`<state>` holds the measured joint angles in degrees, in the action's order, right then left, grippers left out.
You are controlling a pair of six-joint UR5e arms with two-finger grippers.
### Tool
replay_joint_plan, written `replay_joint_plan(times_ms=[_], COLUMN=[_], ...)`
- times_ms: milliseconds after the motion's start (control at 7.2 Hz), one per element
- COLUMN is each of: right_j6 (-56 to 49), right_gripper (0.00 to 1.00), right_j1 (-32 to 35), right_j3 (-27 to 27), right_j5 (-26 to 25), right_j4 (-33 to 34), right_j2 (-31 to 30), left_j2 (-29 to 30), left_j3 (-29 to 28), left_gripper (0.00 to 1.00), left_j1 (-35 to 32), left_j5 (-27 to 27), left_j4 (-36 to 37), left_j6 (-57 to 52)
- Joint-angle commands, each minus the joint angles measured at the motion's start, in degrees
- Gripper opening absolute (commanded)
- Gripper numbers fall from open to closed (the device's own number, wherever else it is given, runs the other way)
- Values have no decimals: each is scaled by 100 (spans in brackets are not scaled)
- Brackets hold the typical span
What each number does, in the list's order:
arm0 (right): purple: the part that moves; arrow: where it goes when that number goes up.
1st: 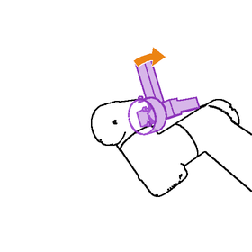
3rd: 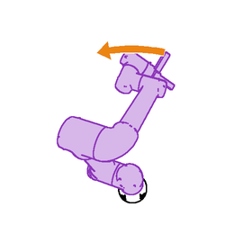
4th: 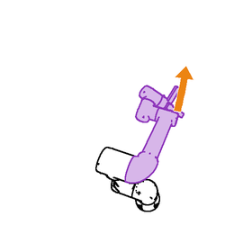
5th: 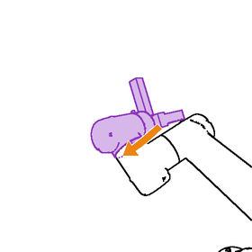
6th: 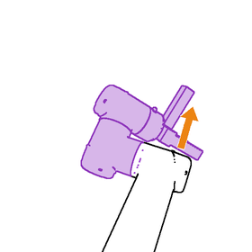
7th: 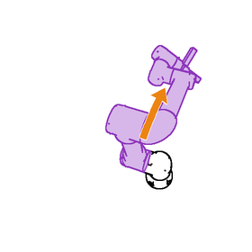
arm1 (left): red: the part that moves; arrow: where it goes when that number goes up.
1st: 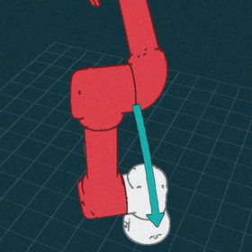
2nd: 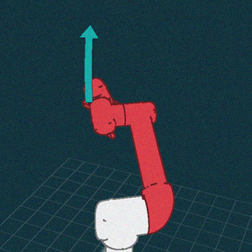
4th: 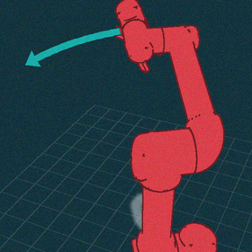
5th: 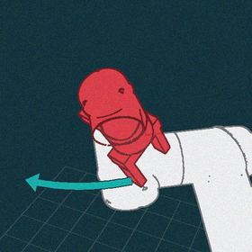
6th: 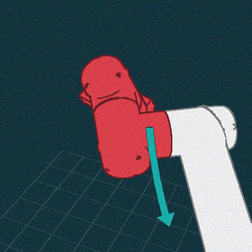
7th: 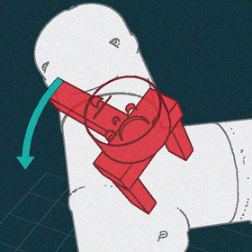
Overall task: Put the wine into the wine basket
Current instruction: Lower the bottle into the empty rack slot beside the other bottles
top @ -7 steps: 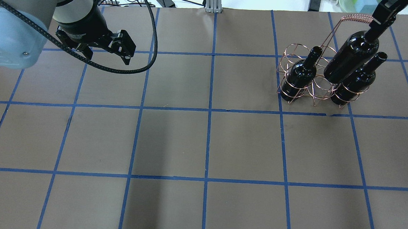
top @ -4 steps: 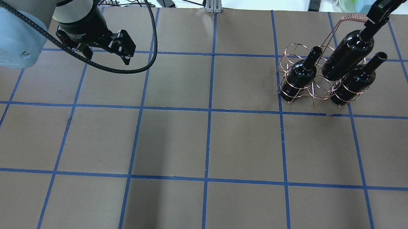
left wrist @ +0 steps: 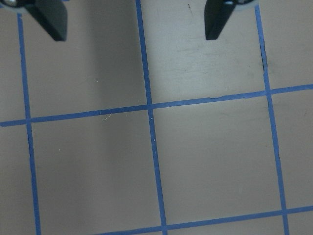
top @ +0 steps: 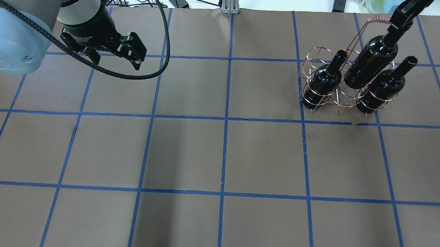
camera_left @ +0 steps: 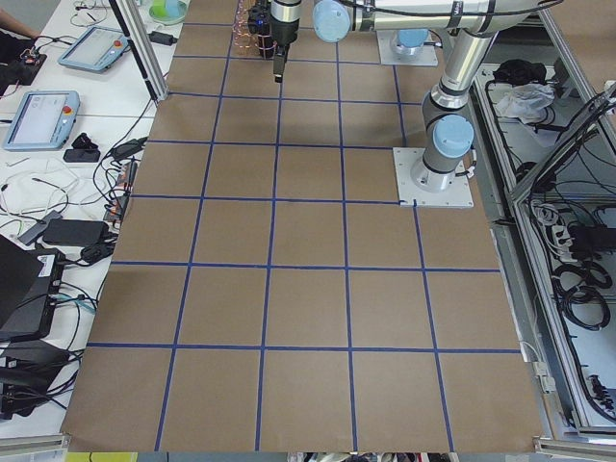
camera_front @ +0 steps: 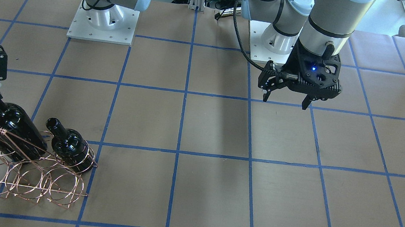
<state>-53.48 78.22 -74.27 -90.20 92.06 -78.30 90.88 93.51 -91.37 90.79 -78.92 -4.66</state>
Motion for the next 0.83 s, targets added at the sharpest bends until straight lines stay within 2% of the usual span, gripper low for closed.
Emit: replay_joint_plan(times_ms=[0,694], right_j6=[-109,-118], right_gripper=[0,0], right_j1=[9,62], right_j3=[-9,-27], right_j5=[-15,-15], right_j4=[39,-47], right_j2=[69,105], left_j2=[0,0], left_j3=[0,0], left_gripper=[100,100], left_j1=[-4,-4], left_j5=[0,0], left_j4=[-9,-9], left_j6=[0,0])
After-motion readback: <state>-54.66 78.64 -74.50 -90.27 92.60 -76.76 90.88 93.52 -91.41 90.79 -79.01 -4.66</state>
